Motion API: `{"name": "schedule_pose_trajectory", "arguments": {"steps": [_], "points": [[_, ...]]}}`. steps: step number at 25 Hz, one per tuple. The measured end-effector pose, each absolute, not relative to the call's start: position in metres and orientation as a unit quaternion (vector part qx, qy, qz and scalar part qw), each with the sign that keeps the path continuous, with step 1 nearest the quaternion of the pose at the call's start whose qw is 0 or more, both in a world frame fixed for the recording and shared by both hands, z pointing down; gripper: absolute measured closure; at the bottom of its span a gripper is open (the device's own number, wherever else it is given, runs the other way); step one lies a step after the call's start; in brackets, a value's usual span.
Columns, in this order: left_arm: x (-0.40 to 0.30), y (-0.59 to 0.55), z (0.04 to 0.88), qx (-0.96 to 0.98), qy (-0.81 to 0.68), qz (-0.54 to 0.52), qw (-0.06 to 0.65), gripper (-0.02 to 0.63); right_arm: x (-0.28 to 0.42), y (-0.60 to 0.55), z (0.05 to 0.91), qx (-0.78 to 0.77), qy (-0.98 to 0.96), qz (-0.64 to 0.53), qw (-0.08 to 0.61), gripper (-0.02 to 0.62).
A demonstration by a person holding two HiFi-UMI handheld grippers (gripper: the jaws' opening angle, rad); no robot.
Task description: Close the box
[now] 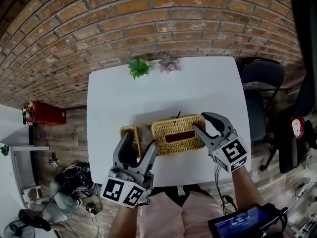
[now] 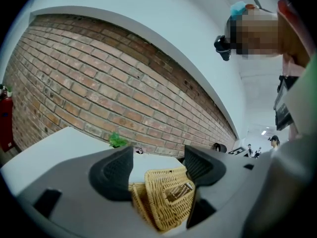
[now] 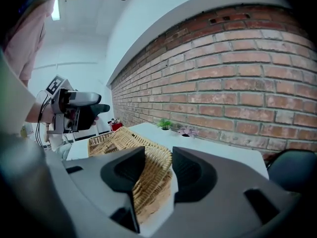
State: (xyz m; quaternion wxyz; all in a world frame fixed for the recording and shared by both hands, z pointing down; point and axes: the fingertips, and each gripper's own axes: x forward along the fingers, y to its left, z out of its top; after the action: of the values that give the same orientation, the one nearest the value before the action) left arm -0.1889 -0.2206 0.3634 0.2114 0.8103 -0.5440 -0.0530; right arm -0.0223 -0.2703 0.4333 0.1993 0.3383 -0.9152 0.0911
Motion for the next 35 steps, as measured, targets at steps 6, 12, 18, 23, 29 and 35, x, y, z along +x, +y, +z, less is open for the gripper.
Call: {"name": "schedule_pose_trajectory", "arguments": {"steps": [6,12,18,23,29,35], "points": [[-0.190,-0.226,0.373,0.811,-0.540,-0.046,0.220,0.275,-0.020,-0.277,0.454,0.349,-0.904,0.106,0.222,0.411],[-0.192,-0.230,0.379,0.812,-0.536,-0.042,0.226,0.275,-0.022,-0.280,0.469,0.353,-0.897,0.101,0.246,0.411],[-0.192,-0.233,0.380,0.814,-0.534,-0.038,0.226,0.275,-0.023,-0.282,0.471,0.354,-0.897,0.107,0.242,0.410],[-0.190,-0.233,0.372,0.816,-0.534,-0.039,0.216,0.275,-0.022,-0.286,0.459,0.365,-0.898,0.109,0.219,0.412],[-0.184,-0.226,0.338,0.821,-0.541,-0.050,0.175,0.275,-0.021,-0.281,0.415,0.379,-0.904,0.100,0.171,0.417],[-0.166,-0.210,0.275,0.823,-0.559,-0.063,0.085,0.304,-0.020,-0.268,0.339,0.403,-0.907,0.056,0.110,0.449]]}}
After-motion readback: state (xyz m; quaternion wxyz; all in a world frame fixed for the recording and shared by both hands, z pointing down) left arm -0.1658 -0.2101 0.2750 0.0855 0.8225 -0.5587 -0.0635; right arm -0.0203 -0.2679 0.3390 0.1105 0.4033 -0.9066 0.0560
